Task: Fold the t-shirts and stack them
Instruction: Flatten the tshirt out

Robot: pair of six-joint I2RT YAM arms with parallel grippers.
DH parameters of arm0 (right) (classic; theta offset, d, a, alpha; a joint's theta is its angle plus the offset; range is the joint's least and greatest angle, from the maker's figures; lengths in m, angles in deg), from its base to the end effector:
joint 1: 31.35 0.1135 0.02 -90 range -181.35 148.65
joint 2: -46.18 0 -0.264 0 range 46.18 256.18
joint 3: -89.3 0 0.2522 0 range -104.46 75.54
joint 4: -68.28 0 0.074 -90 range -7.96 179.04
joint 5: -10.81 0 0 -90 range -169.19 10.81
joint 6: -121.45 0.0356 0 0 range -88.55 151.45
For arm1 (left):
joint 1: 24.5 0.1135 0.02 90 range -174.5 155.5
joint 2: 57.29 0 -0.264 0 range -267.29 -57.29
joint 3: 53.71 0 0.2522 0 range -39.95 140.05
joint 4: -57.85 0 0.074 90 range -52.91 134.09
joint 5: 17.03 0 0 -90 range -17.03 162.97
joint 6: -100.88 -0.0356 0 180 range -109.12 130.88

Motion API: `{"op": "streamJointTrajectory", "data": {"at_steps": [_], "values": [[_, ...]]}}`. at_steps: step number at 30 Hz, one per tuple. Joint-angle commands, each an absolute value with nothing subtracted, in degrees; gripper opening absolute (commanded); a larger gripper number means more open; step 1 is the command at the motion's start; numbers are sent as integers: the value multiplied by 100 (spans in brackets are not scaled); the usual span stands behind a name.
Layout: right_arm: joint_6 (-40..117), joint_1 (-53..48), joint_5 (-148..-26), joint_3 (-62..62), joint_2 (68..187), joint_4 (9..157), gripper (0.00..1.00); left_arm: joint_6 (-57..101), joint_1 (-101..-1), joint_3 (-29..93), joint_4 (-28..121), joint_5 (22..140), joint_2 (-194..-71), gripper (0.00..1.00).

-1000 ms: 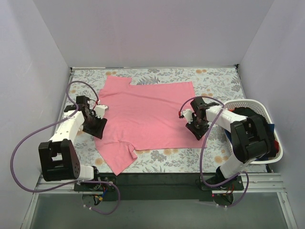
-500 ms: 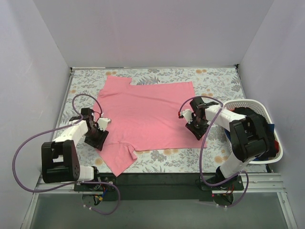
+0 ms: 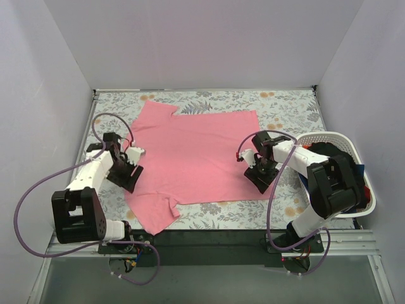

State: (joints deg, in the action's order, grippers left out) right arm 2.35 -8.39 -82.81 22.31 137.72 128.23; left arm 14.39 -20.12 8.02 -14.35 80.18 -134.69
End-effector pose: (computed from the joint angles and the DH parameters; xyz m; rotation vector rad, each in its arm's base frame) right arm 0.2450 0.1062 0.1636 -1.3387 2.7306 0.0881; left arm 0.2090 0.0115 0.1938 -0.2095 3.0903 -0.1947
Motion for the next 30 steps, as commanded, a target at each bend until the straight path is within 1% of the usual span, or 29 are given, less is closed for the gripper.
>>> {"op": "streamJointTrajectory", "data": {"at_steps": [1, 3, 5, 6, 7, 9, 10, 11, 12, 13, 14, 15, 16, 18, 19, 21, 24, 26, 27, 30], "values": [[157, -850, -8736, 1423, 13399, 13336, 64, 1518, -1993, 1987, -1734, 8667, -13497, 62], [139, -955, -8842, 677, 13520, 13345, 70, 1798, -1993, 2840, -1753, 8984, -13796, 66], [130, -1138, -8982, 69, 13748, 13345, 72, 2054, -1993, 3341, -1560, 9142, -14077, 67], [122, -1192, -9018, -204, 13889, 13337, 75, 2185, -1993, 3857, -1472, 9317, -14383, 68], [121, -1262, -9062, -842, 14238, 13328, 75, 2361, -1984, 4097, -1253, 9406, -14586, 68], [139, -1438, -9202, -1513, 14653, 13328, 76, 2896, -1993, 4607, -1059, 9616, -15173, 68], [156, -1482, -9220, -1821, 15081, 13310, 75, 3073, -1984, 5097, -840, 9679, -15368, 69], [174, -1561, -9238, -2485, 15312, 13310, 73, 3431, -1984, 5311, -716, 9697, -15553, 69], [200, -1596, -9212, -2831, 15566, 13310, 71, 3565, -1993, 5522, -611, 9714, -15772, 69], [253, -1640, -9194, -3165, 16065, 13310, 70, 3697, -1984, 5959, -401, 9697, -16149, 69], [384, -1719, -9194, -3917, 16322, 13302, 68, 3855, -1984, 6172, -329, 9688, -16379, 69], [463, -1763, -9185, -4264, 16577, 13284, 64, 4100, -1984, 6426, -276, 9653, -16590, 69], [569, -1807, -9176, -4650, 17058, 13258, 63, 4198, -1984, 6820, -206, 9635, -17001, 69], [788, -1895, -9194, -5493, 17500, 13066, 60, 4479, -1984, 7218, -136, 9583, -17364, 68], [850, -1922, -9150, -5654, 17816, 12942, 60, 4541, -1984, 7368, -65, 9565, -17548, 68], [956, -1957, -9010, -5709, 18011, 12409, 60, 4682, -1984, 7790, 58, 9433, -18005, 68], [1158, -2045, -8816, -5367, 18056, 11739, 60, 4841, -1984, 8247, 146, 9302, -18533, 68], [1290, -2123, -8781, -4902, 17960, 11089, 60, 4885, -1984, 8353, 278, 9179, -18822, 68], [1316, -2141, -8755, -4787, 17951, 10913, 62, 4902, -1984, 8432, 304, 9126, -18894, 68], [1343, -2194, -8702, -4750, 18082, 10595, 64, 4911, -1984, 8564, 375, 9099, -19157, 67]]}}
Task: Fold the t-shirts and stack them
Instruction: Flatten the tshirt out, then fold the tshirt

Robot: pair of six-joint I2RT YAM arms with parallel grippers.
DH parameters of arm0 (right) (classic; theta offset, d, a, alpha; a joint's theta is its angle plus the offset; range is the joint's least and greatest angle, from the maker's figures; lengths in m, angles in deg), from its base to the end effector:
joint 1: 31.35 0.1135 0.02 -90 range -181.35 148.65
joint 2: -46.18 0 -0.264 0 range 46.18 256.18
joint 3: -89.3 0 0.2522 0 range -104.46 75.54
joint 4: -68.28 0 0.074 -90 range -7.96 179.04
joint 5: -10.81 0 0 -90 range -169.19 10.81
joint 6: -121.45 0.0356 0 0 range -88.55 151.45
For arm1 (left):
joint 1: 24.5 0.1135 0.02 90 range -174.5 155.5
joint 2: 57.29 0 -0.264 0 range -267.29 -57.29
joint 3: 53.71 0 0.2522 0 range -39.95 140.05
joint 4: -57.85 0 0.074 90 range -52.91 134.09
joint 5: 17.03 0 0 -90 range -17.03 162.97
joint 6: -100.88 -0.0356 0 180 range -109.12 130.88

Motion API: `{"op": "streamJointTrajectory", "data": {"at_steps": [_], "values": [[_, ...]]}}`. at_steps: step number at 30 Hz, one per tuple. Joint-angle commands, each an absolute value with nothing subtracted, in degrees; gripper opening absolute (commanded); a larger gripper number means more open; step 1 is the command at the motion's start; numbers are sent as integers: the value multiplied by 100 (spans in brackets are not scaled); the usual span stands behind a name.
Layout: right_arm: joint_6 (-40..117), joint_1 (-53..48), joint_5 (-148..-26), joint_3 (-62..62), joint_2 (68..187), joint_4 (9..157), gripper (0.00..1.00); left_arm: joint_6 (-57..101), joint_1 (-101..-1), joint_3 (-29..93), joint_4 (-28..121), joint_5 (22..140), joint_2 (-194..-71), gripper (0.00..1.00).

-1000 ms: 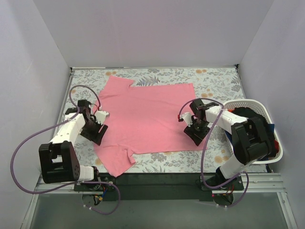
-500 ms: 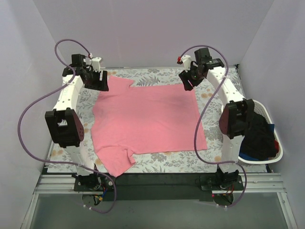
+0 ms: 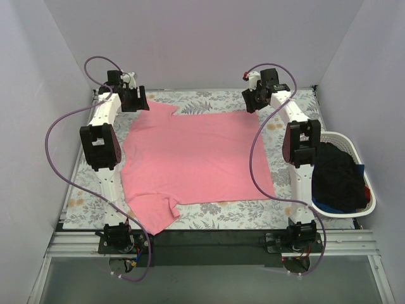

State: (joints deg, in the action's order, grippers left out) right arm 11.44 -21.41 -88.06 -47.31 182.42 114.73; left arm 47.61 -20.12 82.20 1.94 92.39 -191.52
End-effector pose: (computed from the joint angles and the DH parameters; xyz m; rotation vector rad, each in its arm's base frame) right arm 0.5296 0.0984 0.2191 -0.6822 2.2644 0.0990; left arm 0.5185 0.0278 0.2228 -0.7663 2.4460 -0.6507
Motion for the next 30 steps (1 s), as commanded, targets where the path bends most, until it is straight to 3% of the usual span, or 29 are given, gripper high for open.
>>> {"op": "streamJointTrajectory", "data": {"at_steps": [1, 16, 30], "values": [[1343, -2212, -8710, -4794, 18213, 10577, 64, 4903, -1984, 8582, 392, 9099, -19193, 67], [1537, -2265, -8886, -4531, 18803, 10375, 57, 4920, -1984, 8521, 515, 8686, -19501, 67], [1554, -2335, -9079, -4522, 18812, 10085, 63, 4894, -1984, 8766, 524, 8660, -19642, 67]]}}
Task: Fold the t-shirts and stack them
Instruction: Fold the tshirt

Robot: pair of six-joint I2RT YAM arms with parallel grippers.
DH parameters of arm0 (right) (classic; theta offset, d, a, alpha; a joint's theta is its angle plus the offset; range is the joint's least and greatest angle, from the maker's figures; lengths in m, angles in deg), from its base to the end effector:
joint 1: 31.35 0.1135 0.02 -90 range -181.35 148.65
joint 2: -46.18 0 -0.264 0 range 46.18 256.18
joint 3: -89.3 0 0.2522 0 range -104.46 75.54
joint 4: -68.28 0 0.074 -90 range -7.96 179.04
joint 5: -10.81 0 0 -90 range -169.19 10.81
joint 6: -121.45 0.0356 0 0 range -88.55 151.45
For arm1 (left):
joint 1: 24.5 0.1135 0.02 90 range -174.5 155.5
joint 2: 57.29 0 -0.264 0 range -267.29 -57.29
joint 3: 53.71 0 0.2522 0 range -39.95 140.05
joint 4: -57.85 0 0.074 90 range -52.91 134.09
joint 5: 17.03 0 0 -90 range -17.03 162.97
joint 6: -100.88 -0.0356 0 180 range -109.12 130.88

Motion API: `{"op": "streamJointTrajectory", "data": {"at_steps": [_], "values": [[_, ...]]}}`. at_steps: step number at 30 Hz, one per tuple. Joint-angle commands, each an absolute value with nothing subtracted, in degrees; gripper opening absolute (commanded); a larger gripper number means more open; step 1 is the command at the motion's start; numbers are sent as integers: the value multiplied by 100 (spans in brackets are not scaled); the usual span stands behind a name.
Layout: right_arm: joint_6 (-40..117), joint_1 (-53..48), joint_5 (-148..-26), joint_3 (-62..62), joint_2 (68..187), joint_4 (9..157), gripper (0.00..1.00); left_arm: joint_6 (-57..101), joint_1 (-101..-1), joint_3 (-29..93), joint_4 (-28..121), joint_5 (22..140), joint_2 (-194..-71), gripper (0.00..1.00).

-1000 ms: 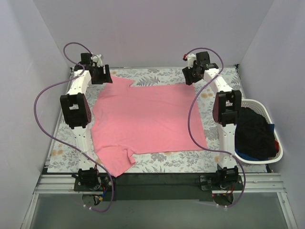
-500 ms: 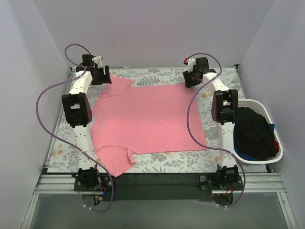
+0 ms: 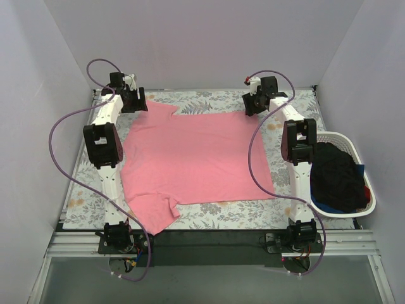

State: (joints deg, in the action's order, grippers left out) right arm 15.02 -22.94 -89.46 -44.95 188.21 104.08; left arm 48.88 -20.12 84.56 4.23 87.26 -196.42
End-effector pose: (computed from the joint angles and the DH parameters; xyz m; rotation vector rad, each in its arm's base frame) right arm 0.5501 0.0877 0.1666 -0.5859 2.2451 0.1383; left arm 0.5340 0.0321 0.1942 -0.8313 2.4293 -0.5455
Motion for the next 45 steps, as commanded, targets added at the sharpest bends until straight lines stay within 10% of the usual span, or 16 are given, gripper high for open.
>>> {"op": "streamJointTrajectory", "data": {"at_steps": [1, 26, 35, 40, 45], "values": [[1545, -2344, -9097, -4522, 18829, 10067, 64, 4894, -1984, 8871, 524, 8625, -19720, 67], [1132, -2344, -9229, -4065, 18926, 10383, 34, 4085, -2344, 8960, 410, 8062, -20538, 57], [1079, -2344, -9203, -4074, 18909, 10436, 2, 4111, -2371, 9276, 296, 7991, -20793, 29], [1080, -2352, -9255, -4083, 18795, 10445, 1, 4155, -2371, 9268, 436, 8255, -20635, 3], [1088, -2361, -9361, -4030, 18479, 10445, 1, 4269, -2371, 9172, 717, 8386, -20346, 0]]}}
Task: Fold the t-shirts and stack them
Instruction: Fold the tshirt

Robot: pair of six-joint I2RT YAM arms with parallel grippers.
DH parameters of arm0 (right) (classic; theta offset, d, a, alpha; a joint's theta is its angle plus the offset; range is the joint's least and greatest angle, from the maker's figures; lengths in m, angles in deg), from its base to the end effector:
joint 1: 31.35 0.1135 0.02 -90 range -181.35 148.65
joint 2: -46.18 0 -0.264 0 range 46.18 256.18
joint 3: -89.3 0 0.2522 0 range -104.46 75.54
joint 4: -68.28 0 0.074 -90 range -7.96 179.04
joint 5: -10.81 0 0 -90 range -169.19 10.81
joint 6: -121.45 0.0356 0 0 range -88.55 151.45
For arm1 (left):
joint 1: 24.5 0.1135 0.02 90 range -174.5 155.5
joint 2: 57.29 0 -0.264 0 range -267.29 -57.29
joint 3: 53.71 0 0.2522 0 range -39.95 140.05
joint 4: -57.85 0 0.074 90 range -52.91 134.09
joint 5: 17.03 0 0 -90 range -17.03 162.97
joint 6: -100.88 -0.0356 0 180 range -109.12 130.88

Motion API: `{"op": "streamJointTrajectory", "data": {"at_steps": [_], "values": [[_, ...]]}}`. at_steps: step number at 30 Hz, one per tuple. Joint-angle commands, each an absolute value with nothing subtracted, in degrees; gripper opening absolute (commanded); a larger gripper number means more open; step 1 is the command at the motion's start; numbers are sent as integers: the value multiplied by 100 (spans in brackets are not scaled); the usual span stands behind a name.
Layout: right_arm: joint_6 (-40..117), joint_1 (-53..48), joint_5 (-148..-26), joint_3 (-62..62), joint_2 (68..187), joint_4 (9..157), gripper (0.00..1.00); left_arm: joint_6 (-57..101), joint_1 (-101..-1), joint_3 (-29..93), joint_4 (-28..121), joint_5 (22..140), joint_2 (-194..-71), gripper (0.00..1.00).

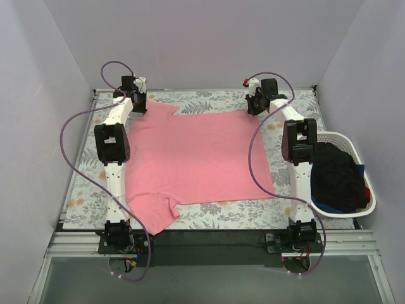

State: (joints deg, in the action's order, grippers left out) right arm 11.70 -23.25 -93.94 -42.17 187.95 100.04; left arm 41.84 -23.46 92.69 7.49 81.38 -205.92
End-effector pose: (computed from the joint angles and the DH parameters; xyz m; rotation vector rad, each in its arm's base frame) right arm 0.5492 0.0873 0.1591 -0.6757 2.1805 0.1906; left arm 0.5638 0.0050 0.1544 -0.6340 2.4384 -0.3991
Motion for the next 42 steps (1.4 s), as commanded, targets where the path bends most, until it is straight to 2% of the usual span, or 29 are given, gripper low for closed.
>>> {"op": "streamJointTrajectory", "data": {"at_steps": [1, 19, 36, 42], "values": [[1088, -2361, -9396, -4021, 18426, 10436, 1, 4287, -2371, 9119, 770, 8413, -20197, 0], [1080, -2607, -9835, -3644, 17564, 10445, 1, 4419, -2151, 7686, 1684, 9064, -18658, 0], [895, -2616, -9835, -3468, 17318, 10515, 1, 4525, -2046, 7449, 1816, 9301, -18342, 0], [755, -2643, -9906, -3292, 16984, 10586, 1, 4402, -1967, 6747, 1860, 9424, -17745, 0]]}}
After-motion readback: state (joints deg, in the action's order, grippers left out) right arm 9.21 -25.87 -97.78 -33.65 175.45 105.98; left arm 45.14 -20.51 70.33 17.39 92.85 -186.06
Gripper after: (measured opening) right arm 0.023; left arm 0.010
